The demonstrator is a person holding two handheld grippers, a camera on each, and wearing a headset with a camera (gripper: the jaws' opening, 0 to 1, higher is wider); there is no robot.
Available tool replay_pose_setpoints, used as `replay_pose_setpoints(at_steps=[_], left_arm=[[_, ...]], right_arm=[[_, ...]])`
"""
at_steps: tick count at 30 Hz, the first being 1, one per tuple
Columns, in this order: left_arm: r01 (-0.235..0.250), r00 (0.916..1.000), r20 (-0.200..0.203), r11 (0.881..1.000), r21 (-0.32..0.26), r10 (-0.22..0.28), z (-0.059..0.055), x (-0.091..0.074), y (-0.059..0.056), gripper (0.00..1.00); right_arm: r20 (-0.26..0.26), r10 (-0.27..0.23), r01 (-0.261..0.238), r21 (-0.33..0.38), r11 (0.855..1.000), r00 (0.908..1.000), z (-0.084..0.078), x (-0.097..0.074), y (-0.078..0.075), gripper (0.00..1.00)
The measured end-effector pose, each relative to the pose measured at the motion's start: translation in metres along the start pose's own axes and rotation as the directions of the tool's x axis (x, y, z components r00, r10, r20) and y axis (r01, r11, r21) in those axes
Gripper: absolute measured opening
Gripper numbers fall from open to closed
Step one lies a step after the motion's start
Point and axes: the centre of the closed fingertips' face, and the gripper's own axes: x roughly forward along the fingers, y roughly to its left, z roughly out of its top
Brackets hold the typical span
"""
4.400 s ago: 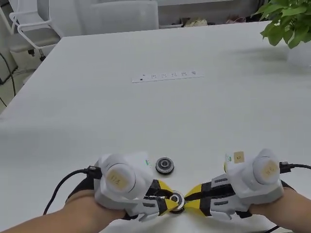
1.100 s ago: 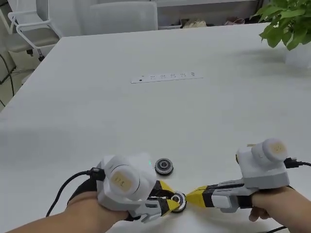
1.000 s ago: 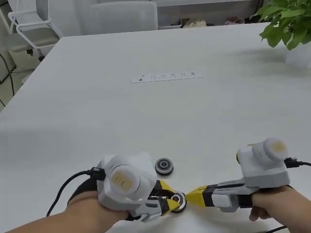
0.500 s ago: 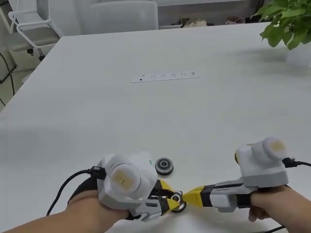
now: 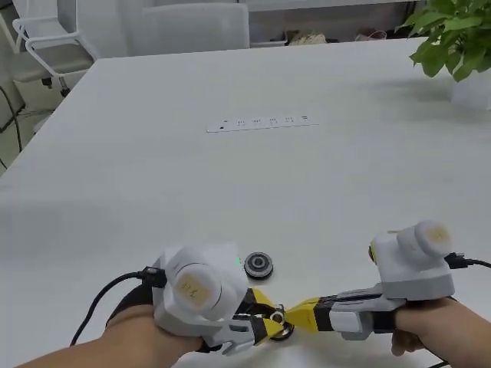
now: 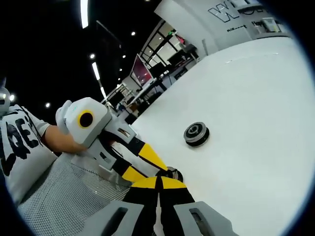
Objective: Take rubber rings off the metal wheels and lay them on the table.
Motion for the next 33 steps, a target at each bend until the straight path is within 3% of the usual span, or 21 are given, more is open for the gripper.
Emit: replay_pose_setpoints(at_steps=[1,2,4,10,12,22,29,33], left_arm=[[0.000,1.0000,0.000,1.000,0.000,0.000,0.000,0.000,0.000,0.07],[-0.001,1.0000,0.001,1.000,-0.001,0.001,0.000,0.000,0.000,0.07],[-0.001,1.0000,0.002,1.000,-0.001,0.001,0.000,0.000,0.000,0.07],[-0.005,1.0000,0.005,1.000,-0.001,0.005,0.001,0.000,0.001,0.07],[-0.003,0.9999,0.010,1.000,0.000,0.003,0.001,0.000,0.001,0.07],[0.012,0.9999,0.008,1.000,0.008,-0.012,0.001,0.000,0.000,0.07],[0.034,0.9994,0.005,0.999,-0.005,-0.034,0.002,-0.005,0.000,0.08],[0.053,0.9986,0.008,0.999,-0.006,-0.053,0.006,-0.010,-0.004,0.13]], right_arm=[[0.002,0.006,-0.006,0.001,1.000,1.0000,0.000,0.000,0.001,0.00],[0.011,0.059,-0.059,-0.001,0.998,0.9982,0.002,0.001,0.011,0.00],[-0.016,0.016,-0.017,-0.049,0.999,0.9997,-0.001,0.001,0.006,0.00],[0.024,-0.022,0.023,-0.059,0.998,0.9995,0.003,-0.003,-0.007,0.00],[0.025,-0.032,0.034,-0.093,0.995,0.9992,0.004,-0.003,-0.008,0.00],[0.014,-0.032,0.034,-0.212,0.977,0.9994,0.004,-0.002,-0.004,0.00],[0.012,-0.024,0.026,-0.234,0.972,0.9996,0.005,-0.004,-0.002,0.00],[0.026,-0.021,0.026,-0.227,0.973,0.9994,0.009,-0.005,-0.001,0.00]])
